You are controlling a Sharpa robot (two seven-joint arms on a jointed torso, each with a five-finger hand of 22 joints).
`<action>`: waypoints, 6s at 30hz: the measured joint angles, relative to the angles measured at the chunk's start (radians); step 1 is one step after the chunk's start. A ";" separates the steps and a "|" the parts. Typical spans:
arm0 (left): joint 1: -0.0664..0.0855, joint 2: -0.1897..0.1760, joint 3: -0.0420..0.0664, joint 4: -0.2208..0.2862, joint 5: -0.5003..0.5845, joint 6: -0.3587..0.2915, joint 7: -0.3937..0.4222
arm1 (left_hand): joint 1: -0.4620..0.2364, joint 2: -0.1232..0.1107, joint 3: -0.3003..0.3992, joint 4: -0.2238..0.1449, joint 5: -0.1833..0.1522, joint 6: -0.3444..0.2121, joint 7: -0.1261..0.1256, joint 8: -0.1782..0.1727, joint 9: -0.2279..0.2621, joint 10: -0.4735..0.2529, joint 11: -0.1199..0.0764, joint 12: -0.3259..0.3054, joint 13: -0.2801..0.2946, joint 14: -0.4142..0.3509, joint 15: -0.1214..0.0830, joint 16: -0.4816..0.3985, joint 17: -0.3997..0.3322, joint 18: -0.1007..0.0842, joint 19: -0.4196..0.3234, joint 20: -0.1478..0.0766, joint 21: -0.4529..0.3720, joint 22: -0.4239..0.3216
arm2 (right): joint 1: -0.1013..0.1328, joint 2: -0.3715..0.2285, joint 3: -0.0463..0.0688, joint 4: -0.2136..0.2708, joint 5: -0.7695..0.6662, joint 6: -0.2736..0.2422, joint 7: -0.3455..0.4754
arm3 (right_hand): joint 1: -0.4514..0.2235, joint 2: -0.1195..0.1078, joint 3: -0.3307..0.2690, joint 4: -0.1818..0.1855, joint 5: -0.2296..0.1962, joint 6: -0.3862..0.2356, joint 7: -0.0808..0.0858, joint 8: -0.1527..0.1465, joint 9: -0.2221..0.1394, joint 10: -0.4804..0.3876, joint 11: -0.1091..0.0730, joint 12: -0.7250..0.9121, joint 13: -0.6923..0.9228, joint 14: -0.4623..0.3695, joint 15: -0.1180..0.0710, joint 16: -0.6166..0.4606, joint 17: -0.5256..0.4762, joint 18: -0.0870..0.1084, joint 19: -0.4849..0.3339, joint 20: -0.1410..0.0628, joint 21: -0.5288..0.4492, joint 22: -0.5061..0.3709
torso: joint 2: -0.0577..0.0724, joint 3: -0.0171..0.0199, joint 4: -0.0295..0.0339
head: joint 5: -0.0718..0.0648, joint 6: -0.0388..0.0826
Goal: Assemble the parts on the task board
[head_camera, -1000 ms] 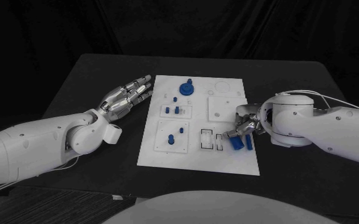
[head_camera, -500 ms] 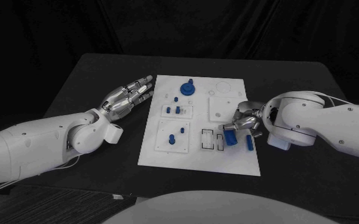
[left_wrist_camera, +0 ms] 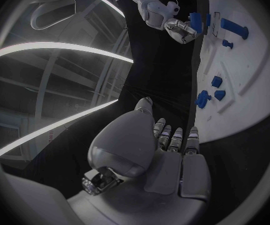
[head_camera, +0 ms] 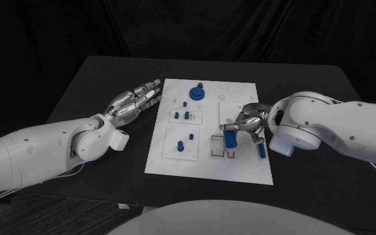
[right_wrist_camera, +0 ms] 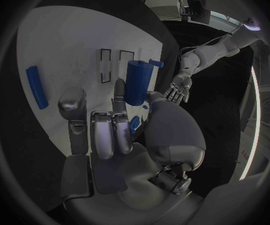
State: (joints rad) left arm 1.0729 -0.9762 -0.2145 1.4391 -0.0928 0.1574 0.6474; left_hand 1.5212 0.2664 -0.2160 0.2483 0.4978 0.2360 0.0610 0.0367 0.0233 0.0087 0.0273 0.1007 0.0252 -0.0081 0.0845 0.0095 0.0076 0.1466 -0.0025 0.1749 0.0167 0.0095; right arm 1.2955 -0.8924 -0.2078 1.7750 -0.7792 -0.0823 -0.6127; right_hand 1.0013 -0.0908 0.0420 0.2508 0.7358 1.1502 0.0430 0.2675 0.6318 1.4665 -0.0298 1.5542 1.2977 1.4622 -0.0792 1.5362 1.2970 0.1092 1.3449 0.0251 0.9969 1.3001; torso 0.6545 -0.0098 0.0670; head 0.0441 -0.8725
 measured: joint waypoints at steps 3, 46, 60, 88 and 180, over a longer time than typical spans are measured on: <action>0.000 0.000 0.000 0.000 0.000 0.000 0.000 | 0.000 0.000 0.000 0.000 0.000 0.000 0.000 0.000 0.000 0.000 0.000 0.000 0.000 0.000 0.000 0.000 0.000 0.000 0.000 0.000 0.000 0.000 | -0.010 0.010 0.000 -0.002 0.001 0.000 0.000 | 0.000 0.000 0.000 0.000 -0.001 -0.011 0.005 0.000 0.000 -0.007 0.008 0.000 0.000 0.000 0.000 0.000 0.000 0.000 -0.011 0.004 -0.012 0.000 | 0.000 -0.0001 0.0003 | 0.000 0.000; -0.002 0.005 0.000 -0.003 0.000 0.012 -0.007 | 0.003 0.003 0.000 0.000 0.011 0.005 0.005 0.000 0.000 0.000 0.000 0.000 0.000 0.004 0.004 0.000 0.000 0.000 0.000 0.000 0.000 0.000 | -0.053 0.079 0.001 -0.030 -0.164 0.073 -0.004 | -0.036 0.036 0.069 0.020 -0.246 -0.058 0.000 0.001 0.048 -0.010 0.010 0.000 0.000 -0.001 0.005 0.018 0.000 0.000 0.054 0.007 0.119 0.000 | 0.000 -0.0002 -0.0002 | 0.001 0.000; -0.006 0.005 0.000 -0.005 0.000 0.018 -0.011 | 0.003 0.003 0.000 0.000 0.011 0.012 0.012 0.000 0.000 0.000 0.001 0.000 0.000 0.004 0.004 0.000 0.000 0.000 0.000 0.000 0.000 0.000 | -0.054 0.080 0.000 -0.032 -0.167 0.072 -0.004 | -0.069 0.069 0.081 0.032 -0.324 -0.063 0.002 0.001 0.048 -0.010 0.010 0.000 0.000 -0.001 0.005 0.018 0.000 0.000 0.054 0.007 0.119 0.000 | 0.000 -0.0002 0.0000 | 0.003 0.000; -0.008 0.005 0.000 -0.005 0.000 0.026 -0.018 | 0.003 0.003 0.000 0.000 0.011 0.013 0.012 0.000 0.000 -0.007 0.007 0.000 0.000 0.004 0.004 0.000 0.000 0.000 0.000 0.000 0.000 0.000 | -0.055 0.081 0.000 -0.036 -0.170 0.067 -0.005 | -0.141 0.099 -0.002 0.035 -0.591 -0.068 0.004 0.001 0.048 -0.010 0.010 0.000 0.000 -0.001 0.005 0.018 0.000 0.000 0.054 0.007 0.119 0.000 | 0.000 -0.0001 0.0000 | 0.007 0.000; -0.012 0.001 0.000 -0.009 0.000 0.037 -0.028 | 0.003 0.003 0.000 0.000 0.011 0.043 0.032 0.019 0.003 -0.005 0.020 0.000 0.000 0.005 0.005 0.000 0.000 0.000 0.000 0.001 0.000 0.000 | -0.160 -0.065 -0.001 0.127 -0.805 -0.086 0.312 | 0.317 0.030 -0.122 0.031 -0.298 -0.505 -0.030 0.849 0.538 0.000 -0.018 0.000 0.000 0.000 -0.018 0.018 0.000 -0.070 0.122 -0.014 0.362 0.000 | 0.000 0.0000 0.0000 | 0.013 0.000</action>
State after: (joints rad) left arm 1.0605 -0.9754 -0.2148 1.4302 -0.0929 0.1942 0.6196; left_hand 1.5239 0.2690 -0.2159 0.2481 0.5092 0.2789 0.0930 0.0555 0.0258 0.0037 0.0474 0.1008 0.0252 -0.0031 0.0899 0.0095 0.0075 0.1467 -0.0021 0.1755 0.0167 0.0096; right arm 1.1351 -0.9578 -0.2084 1.9024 -1.5840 -0.1683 -0.3011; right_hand 1.3179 -0.0605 -0.0803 0.2814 0.4374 0.6450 0.0132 1.1166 1.1695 1.4666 -0.0481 1.5542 1.2978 1.4626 -0.0977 1.5546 1.2970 0.0393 1.4667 0.0107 1.3591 1.3000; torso 0.6546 -0.0098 0.0670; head 0.0569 -0.8725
